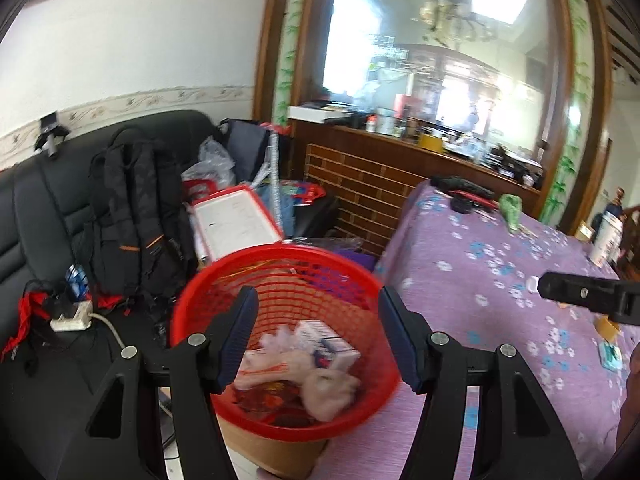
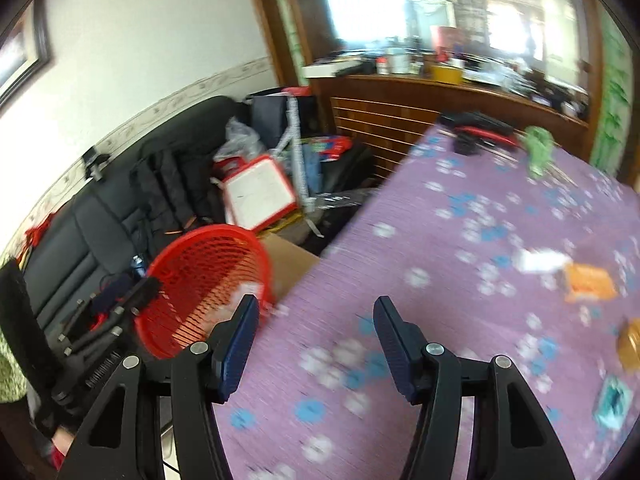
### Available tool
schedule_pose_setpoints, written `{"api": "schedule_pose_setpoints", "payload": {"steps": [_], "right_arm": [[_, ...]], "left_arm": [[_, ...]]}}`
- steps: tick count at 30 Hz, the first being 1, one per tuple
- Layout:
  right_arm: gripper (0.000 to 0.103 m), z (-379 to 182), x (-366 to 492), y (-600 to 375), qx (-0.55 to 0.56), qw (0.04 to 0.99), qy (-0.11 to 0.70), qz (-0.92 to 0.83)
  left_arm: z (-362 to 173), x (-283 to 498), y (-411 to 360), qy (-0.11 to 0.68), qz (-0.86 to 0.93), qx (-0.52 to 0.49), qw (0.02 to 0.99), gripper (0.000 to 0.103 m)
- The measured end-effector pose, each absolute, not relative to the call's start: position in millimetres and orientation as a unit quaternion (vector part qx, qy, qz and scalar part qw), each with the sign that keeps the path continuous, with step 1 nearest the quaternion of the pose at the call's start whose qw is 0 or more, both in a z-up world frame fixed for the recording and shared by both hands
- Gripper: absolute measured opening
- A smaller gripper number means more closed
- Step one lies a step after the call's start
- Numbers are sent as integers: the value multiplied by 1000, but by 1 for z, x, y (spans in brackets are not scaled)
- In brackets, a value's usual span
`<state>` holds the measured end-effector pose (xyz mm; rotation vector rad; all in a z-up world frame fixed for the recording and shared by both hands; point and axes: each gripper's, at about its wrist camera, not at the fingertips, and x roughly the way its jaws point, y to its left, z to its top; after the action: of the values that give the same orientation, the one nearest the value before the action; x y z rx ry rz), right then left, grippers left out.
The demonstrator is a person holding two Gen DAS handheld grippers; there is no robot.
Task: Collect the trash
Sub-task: 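Move both open tools back over the table items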
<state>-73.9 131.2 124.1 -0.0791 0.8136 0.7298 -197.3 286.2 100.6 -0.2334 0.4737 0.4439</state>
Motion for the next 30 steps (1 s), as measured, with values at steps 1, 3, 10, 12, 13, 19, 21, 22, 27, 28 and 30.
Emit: {"api": "schedule_pose_setpoints", "payload": {"steps": [1,3,10,12,13,19,21,22,27,28,30], "right_arm": [[64,122,-73,116,-32,857,388,338],[64,118,-69,84,-23,864,391,315],[63,109,-40,-50,55,886,413,203],[63,108,-27,-96,79,892,419,147],[63,108,-21,-114,83,894,422,123],[51,89,28,-217,143,880,453,3],[49,79,43,-234,156,872,465,-11],[48,75,49,-237,160,868,469,-14],[35,56,75,-241,162,859,486,-21],[33,51,80,-241,161,856,491,-23],[27,42,85,-243,168,851,496,-20]], "left_arm": [[102,-194,278,234,209,-110,943,62],[104,-187,260,239,191,-97,947,62],[106,-166,197,261,119,-61,956,64],[106,-159,175,269,93,-49,957,64],[106,-156,165,272,83,-44,958,64],[107,-138,108,292,10,-25,956,64],[106,-132,91,303,-12,-21,953,64],[105,-130,82,309,-23,-19,951,64],[102,-118,43,331,-68,-1,941,64],[102,-118,38,333,-73,1,940,64],[101,-114,23,339,-87,8,937,64]]}}
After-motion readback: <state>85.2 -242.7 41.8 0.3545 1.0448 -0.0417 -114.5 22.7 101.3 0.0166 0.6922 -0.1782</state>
